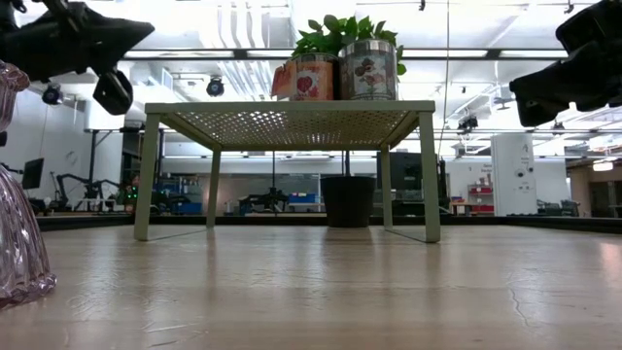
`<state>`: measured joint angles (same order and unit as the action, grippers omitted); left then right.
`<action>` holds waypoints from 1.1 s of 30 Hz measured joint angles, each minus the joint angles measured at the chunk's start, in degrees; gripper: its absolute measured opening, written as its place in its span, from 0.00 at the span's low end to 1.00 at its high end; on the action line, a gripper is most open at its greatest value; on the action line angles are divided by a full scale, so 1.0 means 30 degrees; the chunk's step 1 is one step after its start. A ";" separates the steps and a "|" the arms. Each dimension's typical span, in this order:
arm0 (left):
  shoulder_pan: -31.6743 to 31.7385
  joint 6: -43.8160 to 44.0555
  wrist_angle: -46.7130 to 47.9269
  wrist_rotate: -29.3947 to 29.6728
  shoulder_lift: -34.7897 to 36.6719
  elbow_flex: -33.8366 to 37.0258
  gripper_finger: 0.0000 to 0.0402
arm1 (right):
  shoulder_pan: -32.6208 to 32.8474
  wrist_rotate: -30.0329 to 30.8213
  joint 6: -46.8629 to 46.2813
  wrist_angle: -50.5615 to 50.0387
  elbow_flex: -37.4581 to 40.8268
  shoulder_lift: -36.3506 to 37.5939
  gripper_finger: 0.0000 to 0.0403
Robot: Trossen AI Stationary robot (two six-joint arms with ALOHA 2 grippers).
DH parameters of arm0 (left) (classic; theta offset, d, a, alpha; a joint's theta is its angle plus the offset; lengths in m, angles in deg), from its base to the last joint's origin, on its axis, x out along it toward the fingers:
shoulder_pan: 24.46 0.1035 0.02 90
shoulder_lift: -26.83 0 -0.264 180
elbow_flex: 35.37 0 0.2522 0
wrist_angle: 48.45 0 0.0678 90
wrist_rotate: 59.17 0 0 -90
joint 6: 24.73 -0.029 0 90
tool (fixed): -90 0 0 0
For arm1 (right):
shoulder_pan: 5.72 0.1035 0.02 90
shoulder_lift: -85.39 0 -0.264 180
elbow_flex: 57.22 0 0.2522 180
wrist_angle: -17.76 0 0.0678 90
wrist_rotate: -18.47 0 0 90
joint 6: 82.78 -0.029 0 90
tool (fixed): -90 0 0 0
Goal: Pick & Place candle stick holders
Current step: Put the pink glass candle holder on the shelf
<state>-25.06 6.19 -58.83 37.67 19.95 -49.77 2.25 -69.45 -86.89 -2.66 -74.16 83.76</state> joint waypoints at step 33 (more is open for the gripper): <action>-1.0811 0.0358 1.2515 0.4614 -1.4936 -1.4277 0.41 | 0.0000 -0.0002 -0.0056 0.0007 -0.0007 -0.0011 0.02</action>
<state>-57.49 7.26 -21.28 51.51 -24.86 -92.60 2.25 -69.45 -87.06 -2.63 -74.18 83.72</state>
